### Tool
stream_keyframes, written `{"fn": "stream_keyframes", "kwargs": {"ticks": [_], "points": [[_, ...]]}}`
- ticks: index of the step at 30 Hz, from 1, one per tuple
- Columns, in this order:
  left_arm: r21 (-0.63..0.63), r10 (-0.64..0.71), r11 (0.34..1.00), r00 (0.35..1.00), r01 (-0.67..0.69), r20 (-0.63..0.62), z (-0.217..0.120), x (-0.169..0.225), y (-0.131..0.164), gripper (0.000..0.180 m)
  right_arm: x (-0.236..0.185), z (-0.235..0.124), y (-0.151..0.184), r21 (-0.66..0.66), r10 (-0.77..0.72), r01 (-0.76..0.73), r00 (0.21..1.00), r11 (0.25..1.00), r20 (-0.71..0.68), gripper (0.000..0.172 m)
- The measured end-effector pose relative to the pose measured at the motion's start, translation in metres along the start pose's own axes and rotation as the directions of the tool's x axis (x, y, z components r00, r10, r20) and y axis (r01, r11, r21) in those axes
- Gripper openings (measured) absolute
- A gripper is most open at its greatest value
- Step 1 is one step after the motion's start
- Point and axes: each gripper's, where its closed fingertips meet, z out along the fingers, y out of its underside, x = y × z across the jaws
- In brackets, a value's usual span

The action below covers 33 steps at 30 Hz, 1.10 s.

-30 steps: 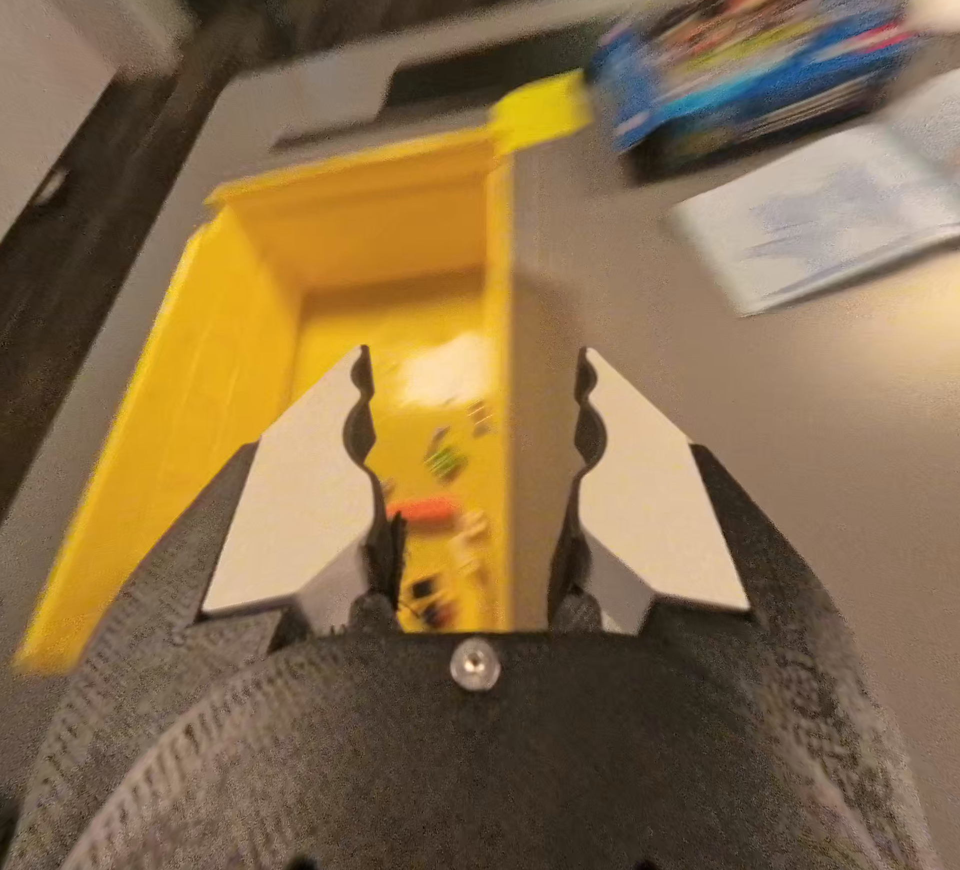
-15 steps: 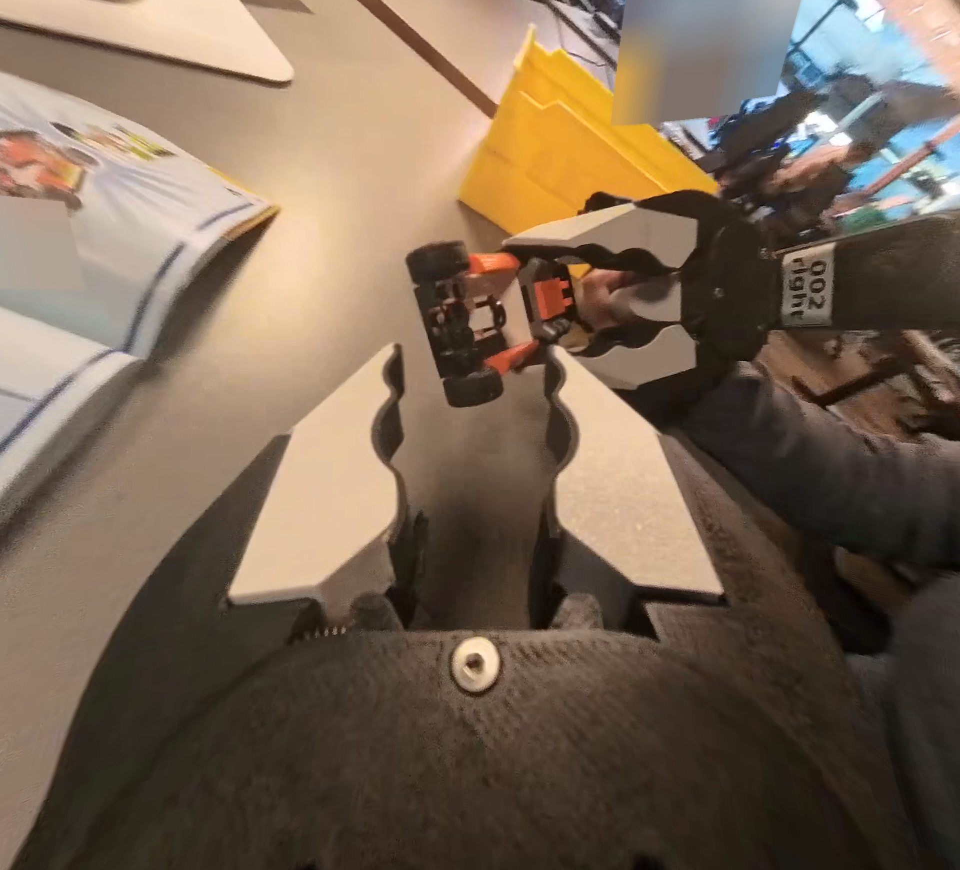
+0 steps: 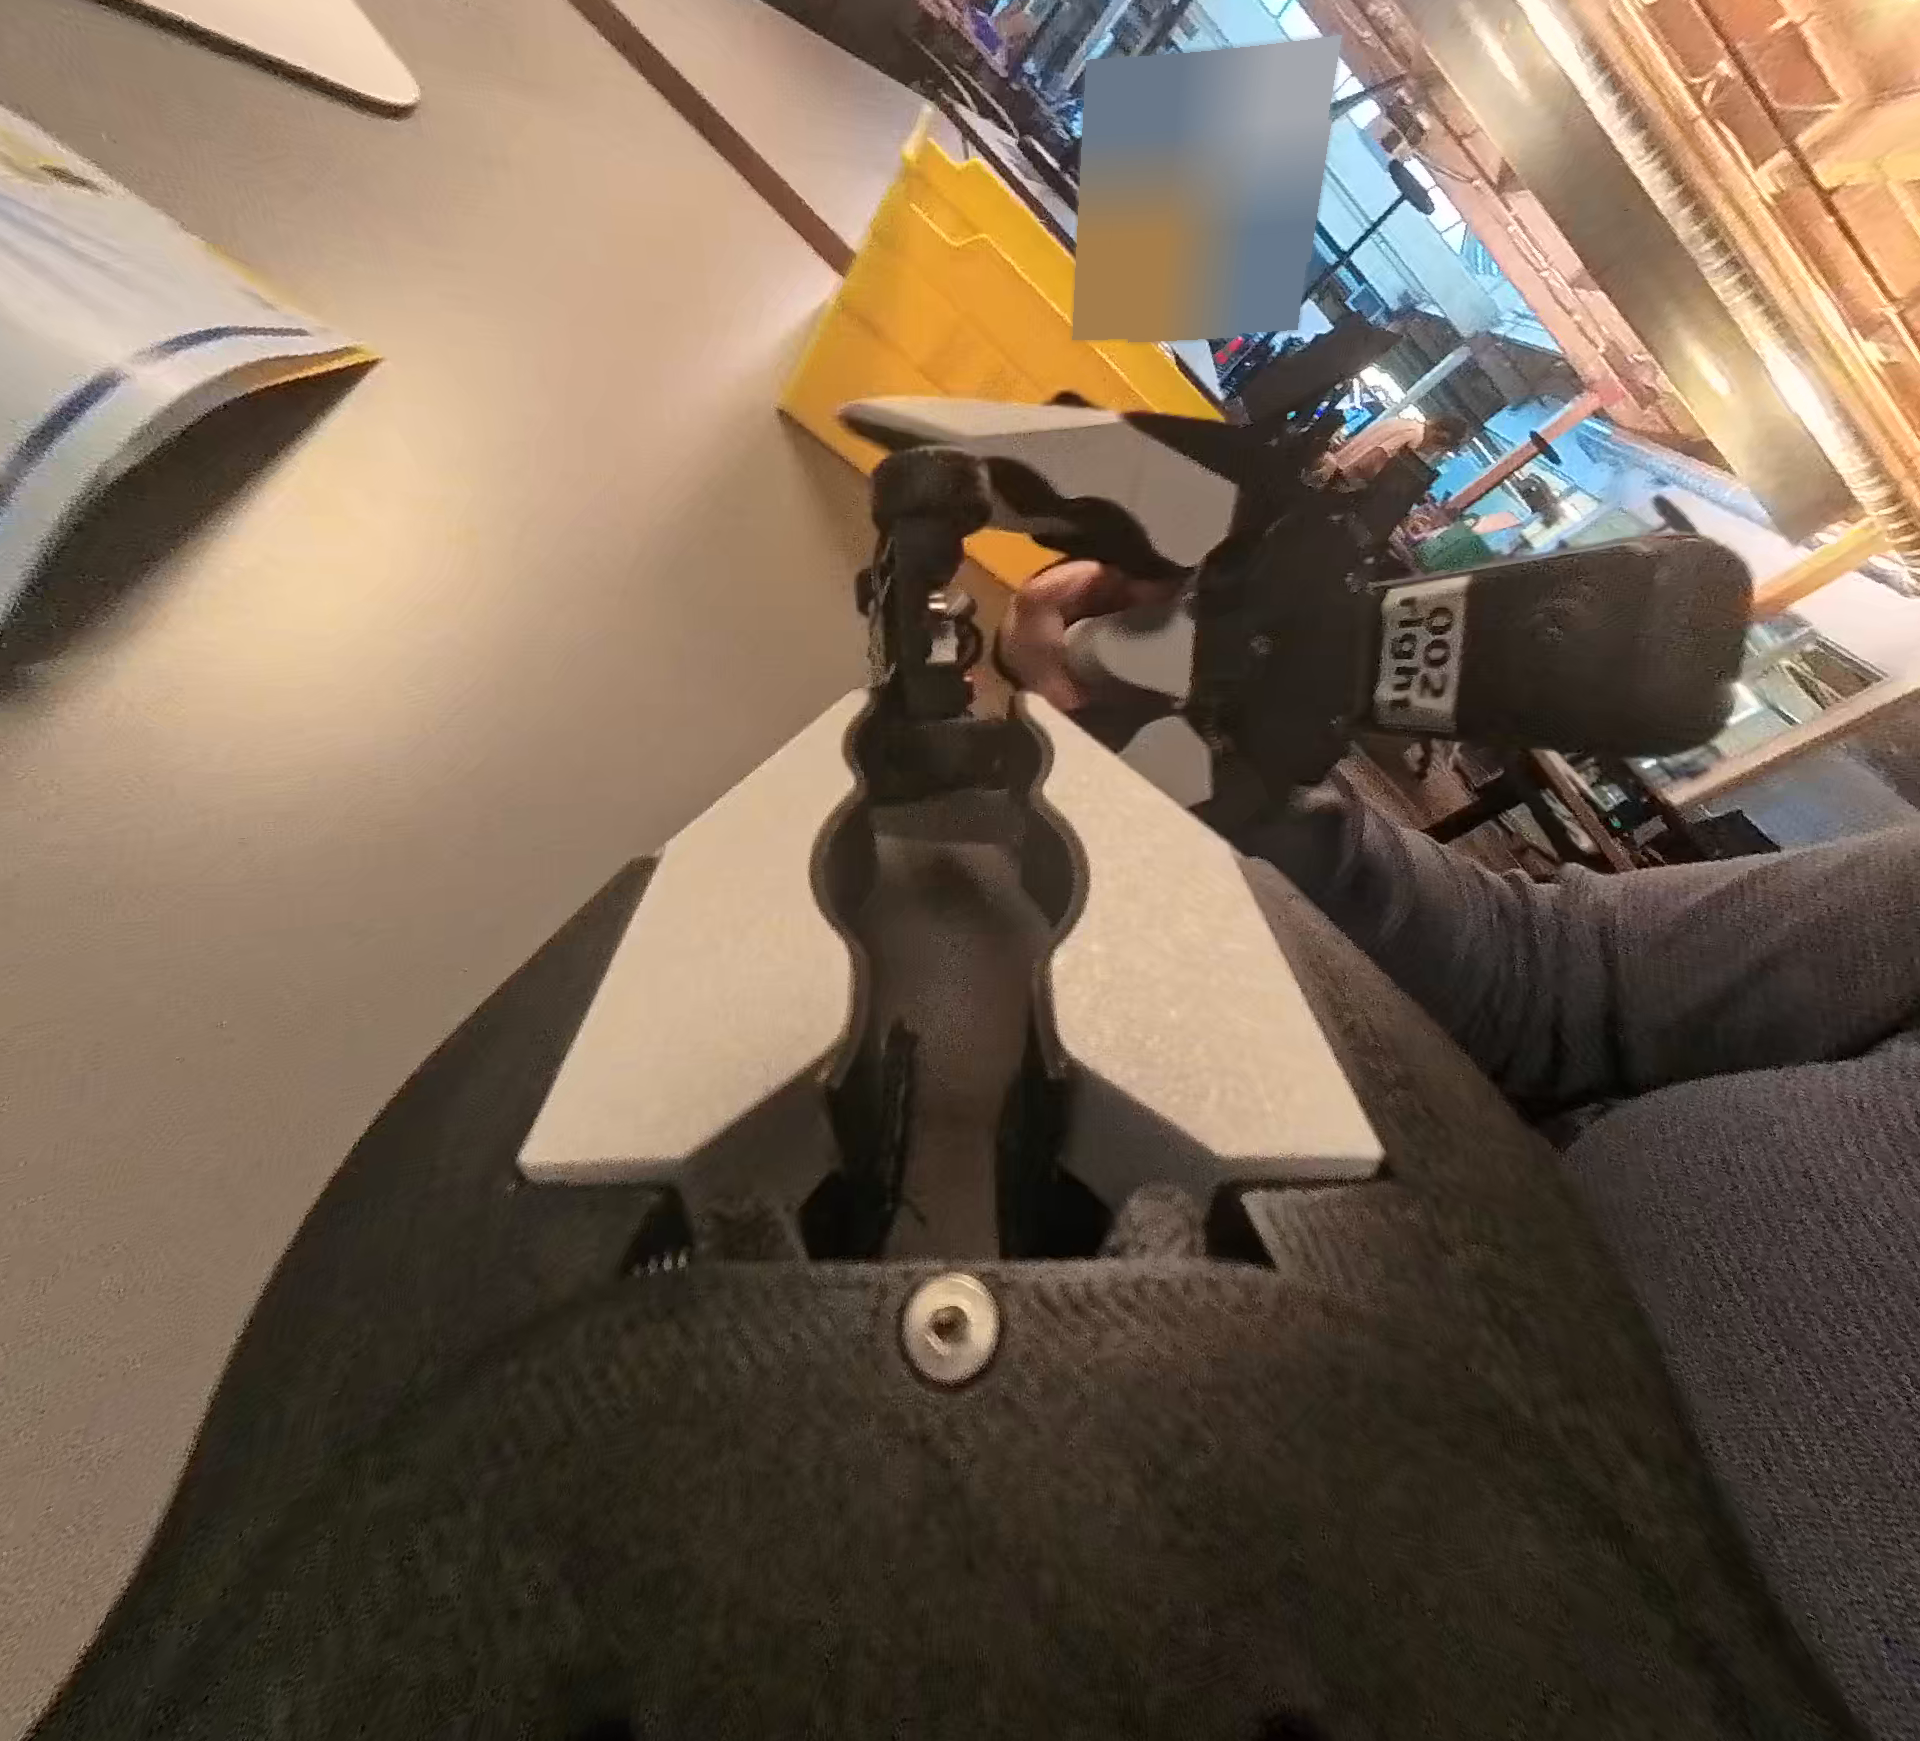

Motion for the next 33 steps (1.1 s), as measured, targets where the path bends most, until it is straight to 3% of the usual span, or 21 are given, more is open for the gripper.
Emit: {"fn": "stream_keyframes", "kwargs": {"ticks": [3,6,10,14,22,29,33], "points": [[-0.023,0.043,0.999,0.999,-0.042,0.027,0.004,0.001,0.004,0.021,-0.006,0.005,0.005,-0.052,0.019,-0.019,1.0,0.998,0.014,0.057],[-0.025,0.107,0.994,0.99,-0.105,0.09,0.005,-0.002,0.004,0.021,-0.004,0.005,0.007,-0.065,0.043,-0.042,0.999,0.997,0.01,0.056],[-0.049,0.203,0.979,0.971,-0.198,0.122,0.005,0.001,0.005,0.04,0.003,0.002,0.005,-0.045,0.053,-0.054,0.998,0.997,-0.03,0.056],[-0.009,0.238,0.971,0.96,-0.239,0.149,0.003,0.001,-0.001,0.021,0.005,0.002,0.003,-0.039,0.027,-0.029,0.998,0.999,-0.059,0.056],[-0.08,0.347,0.938,0.908,-0.338,0.237,-0.004,-0.005,-0.005,0.021,0.012,0.004,-0.001,-0.043,0.021,-0.028,0.989,0.999,-0.146,0.056],[-0.07,0.355,0.935,0.908,-0.348,0.221,-0.014,-0.001,-0.013,0.021,0.017,0.003,-0.014,-0.028,0.03,-0.038,0.974,0.999,-0.222,0.056],[0.025,0.243,0.968,0.96,-0.248,0.138,-0.012,0.007,-0.018,0.02,0.024,-0.001,-0.017,-0.023,0.005,-0.011,0.961,1.0,-0.277,0.056]]}}
